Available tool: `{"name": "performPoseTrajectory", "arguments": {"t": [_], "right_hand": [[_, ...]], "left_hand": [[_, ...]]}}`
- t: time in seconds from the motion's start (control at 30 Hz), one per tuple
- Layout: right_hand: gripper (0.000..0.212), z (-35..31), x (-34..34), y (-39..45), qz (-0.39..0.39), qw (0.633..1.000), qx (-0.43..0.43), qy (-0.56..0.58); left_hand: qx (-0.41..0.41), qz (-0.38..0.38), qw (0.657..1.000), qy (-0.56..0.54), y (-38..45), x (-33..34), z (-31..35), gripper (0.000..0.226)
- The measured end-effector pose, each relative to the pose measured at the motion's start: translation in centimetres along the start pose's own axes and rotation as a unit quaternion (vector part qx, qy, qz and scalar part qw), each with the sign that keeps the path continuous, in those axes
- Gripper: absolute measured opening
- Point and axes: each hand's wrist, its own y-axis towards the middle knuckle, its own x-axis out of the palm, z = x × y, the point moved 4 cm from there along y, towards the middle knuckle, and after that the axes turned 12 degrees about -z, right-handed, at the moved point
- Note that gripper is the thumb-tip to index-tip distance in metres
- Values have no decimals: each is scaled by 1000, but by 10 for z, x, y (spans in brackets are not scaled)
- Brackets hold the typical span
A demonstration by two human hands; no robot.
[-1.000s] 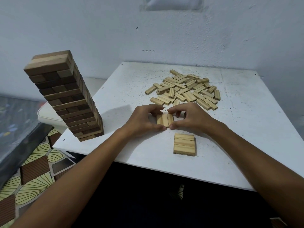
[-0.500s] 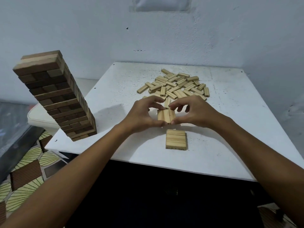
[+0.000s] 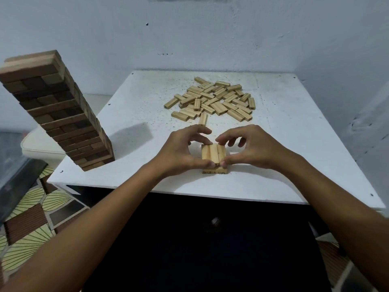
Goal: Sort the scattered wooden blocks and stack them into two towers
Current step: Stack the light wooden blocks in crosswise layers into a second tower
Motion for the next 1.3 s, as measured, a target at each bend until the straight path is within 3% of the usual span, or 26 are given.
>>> {"name": "performPoseTrajectory", "arguments": {"t": [1.3], "right_hand": [[44,-1,6,-9,-12,1000,15,-7]], "left_hand": [[-7,-22,1000,6,-4,7,-4,67]]}}
